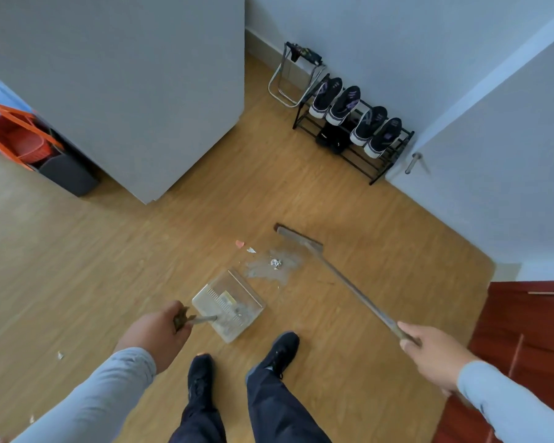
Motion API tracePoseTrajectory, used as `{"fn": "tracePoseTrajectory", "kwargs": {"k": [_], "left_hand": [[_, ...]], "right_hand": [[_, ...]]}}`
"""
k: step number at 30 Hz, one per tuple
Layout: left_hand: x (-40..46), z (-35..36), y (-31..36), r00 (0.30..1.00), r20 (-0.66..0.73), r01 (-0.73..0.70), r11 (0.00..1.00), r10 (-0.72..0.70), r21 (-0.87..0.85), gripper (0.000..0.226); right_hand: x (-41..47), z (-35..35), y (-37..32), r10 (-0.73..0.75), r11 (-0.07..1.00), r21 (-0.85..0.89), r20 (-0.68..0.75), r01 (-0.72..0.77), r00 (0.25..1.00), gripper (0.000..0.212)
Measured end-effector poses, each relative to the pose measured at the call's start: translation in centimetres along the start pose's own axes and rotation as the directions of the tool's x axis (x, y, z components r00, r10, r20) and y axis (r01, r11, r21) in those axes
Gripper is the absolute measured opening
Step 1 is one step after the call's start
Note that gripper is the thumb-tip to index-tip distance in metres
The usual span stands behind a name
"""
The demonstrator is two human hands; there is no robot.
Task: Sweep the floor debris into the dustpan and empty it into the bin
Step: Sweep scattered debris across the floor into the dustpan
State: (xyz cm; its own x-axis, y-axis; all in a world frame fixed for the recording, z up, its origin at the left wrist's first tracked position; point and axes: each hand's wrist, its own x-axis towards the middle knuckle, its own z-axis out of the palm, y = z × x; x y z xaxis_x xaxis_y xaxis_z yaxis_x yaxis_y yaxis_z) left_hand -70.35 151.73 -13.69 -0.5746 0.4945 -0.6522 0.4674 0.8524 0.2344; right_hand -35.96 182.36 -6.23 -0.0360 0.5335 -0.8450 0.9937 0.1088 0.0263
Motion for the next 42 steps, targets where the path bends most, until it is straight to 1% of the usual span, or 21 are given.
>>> {"fn": "tracePoseTrajectory", "kwargs": {"k": [4, 6, 8, 10, 12, 15, 18, 20, 22, 25, 27, 31, 33, 35, 39, 42], "left_hand": [[0.1, -0.2, -0.1, 1.0, 0.005, -0.008, 1.0, 0.008, 0.008, 0.015], [0.2, -0.3, -0.2, 1.0, 0.0, -0.01, 1.0, 0.01, 0.007, 0.016], [0.3, -0.3, -0.4, 1.0, 0.002, -0.018, 1.0, 0.018, 0.016, 0.016], [0.3, -0.1, -0.5, 1.0, 0.004, -0.027, 1.0, 0.026, 0.016, 0.017], [0.2, 0.3, -0.4, 0.999, 0.003, -0.039, 0.999, 0.039, 0.014, 0.019], [-0.2, 0.7, -0.3, 0.999, -0.014, -0.053, 0.998, 0.052, -0.016, 0.02], [-0.9, 1.2, -0.5, 0.997, -0.007, -0.077, 0.997, 0.077, -0.027, 0.023], [-1.6, 1.3, -0.8, 0.996, 0.004, -0.088, 0.996, 0.088, -0.026, 0.023], [-2.4, 1.2, -1.2, 0.994, 0.012, -0.104, 0.994, 0.104, -0.017, 0.022], [-2.7, 0.9, -1.4, 0.99, 0.029, -0.137, 0.99, 0.136, 0.037, 0.021], [-2.4, 0.8, -1.1, 0.989, 0.04, -0.147, 0.986, 0.144, 0.078, 0.019], [-1.8, 1.4, -0.1, 0.989, 0.05, -0.144, 0.982, 0.139, 0.119, 0.017], [-1.7, 1.9, -0.1, 0.99, 0.04, -0.139, 0.981, 0.135, 0.134, 0.018], [-1.9, 2.0, -0.2, 0.99, 0.036, -0.142, 0.978, 0.138, 0.153, 0.019], [-1.7, 1.6, -0.1, 0.991, 0.026, -0.134, 0.981, 0.132, 0.142, 0.018], [-1.7, 1.4, -0.1, 0.992, 0.025, -0.127, 0.982, 0.125, 0.142, 0.017]], "right_hand": [[3.9, 0.5, -5.6, -0.034, 0.993, -0.115, -0.042, 0.029, 0.999, 0.053], [5.9, 2.2, -7.6, -0.039, 0.981, -0.19, -0.024, 0.034, 0.999, 0.056], [5.9, 4.2, -8.0, -0.002, 0.962, -0.273, 0.008, 0.005, 1.0, 0.056], [4.3, 6.2, -6.7, 0.027, 0.949, -0.314, 0.038, -0.014, 0.999, 0.055], [2.1, 7.5, -4.8, 0.024, 0.942, -0.336, 0.033, -0.011, 0.999, 0.057], [-0.3, 9.4, -1.9, 0.076, 0.952, -0.3, 0.049, -0.058, 0.996, 0.063], [-2.1, 10.4, 0.3, 0.085, 0.973, -0.217, 0.049, -0.073, 0.995, 0.055], [-4.2, 10.6, 1.4, 0.084, 0.992, -0.093, 0.039, -0.08, 0.996, 0.052], [-6.6, 10.9, 2.5, 0.114, 0.99, 0.082, 0.06, -0.118, 0.992, 0.05], [-8.7, 11.2, 2.7, 0.137, 0.945, 0.29, 0.062, -0.149, 0.989, 0.05], [-8.2, 11.7, 1.3, 0.174, 0.913, 0.364, 0.064, -0.185, 0.983, 0.05], [-3.9, 14.9, -3.0, 0.184, 0.917, 0.336, 0.124, -0.216, 0.975, 0.045], [-3.2, 17.0, -5.6, 0.174, 0.936, 0.265, 0.22, -0.23, 0.96, 0.044], [-4.0, 18.9, -7.0, 0.142, 0.95, 0.231, 0.277, -0.209, 0.95, 0.048], [-6.7, 20.6, -6.9, 0.074, 0.971, 0.196, 0.287, -0.134, 0.955, 0.052], [-8.2, 19.4, -6.4, 0.019, 0.985, 0.158, 0.327, -0.074, 0.945, 0.054]]}}
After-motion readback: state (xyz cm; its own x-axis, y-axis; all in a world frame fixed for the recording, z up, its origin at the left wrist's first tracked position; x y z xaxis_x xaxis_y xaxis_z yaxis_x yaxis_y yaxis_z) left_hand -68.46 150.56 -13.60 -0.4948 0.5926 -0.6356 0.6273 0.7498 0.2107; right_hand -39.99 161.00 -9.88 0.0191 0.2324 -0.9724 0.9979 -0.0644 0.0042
